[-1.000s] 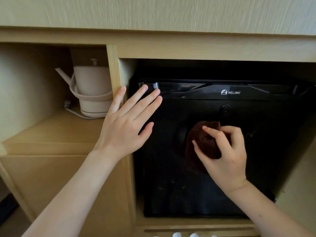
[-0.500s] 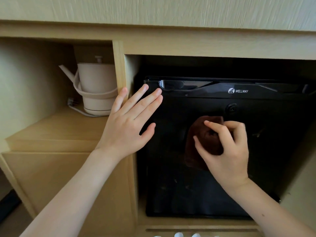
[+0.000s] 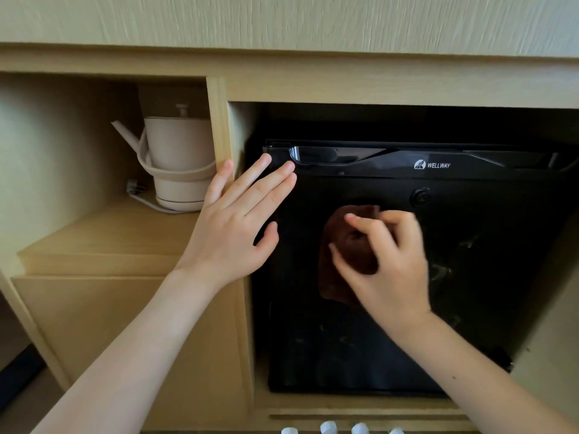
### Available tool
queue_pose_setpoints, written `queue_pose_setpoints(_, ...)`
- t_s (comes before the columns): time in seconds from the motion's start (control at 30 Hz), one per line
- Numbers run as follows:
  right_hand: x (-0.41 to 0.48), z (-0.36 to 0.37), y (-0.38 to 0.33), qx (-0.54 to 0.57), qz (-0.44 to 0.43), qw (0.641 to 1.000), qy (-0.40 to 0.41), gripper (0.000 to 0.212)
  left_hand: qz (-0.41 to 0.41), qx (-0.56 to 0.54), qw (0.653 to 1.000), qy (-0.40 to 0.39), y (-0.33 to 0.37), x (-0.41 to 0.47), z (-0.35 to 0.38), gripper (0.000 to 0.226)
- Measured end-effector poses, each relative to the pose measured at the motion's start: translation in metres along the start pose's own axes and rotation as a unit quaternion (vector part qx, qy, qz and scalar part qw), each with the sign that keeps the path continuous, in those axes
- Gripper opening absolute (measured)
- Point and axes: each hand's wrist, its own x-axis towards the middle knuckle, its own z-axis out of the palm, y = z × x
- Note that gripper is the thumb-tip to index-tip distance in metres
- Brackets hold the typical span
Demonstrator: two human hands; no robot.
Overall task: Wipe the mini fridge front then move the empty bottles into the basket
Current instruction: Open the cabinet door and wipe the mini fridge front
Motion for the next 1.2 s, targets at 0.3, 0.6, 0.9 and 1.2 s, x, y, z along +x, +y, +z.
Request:
queue_pose_setpoints(0.3,0.016,0.017,-0.020,0.003,-0.004,0.999,0.035,0.040,-0.001,0.009,1.000,-0.010,0.002,0.000,-0.004,0.065)
queue_pose_setpoints(0.6,-0.051,0.011,0.010,-0.070,-0.158,0.976,-0.129,0.038,0.036,0.067,0.997,-0.008,0.003,-0.006,0.003,0.060)
queue_pose_setpoints(0.9,0.012,0.015,-0.010,-0.049,-0.096,0.994,0.002,0.039,0.044,0.054,0.998,-0.003,-0.001,-0.006,0.005,0.060)
queue_pose_setpoints(1.2,-0.028,0.012,0.006,-0.064,-0.145,0.985,-0.073,0.042,0.057,0.044,0.997,0.009,0.003,-0.023,0.009,0.055)
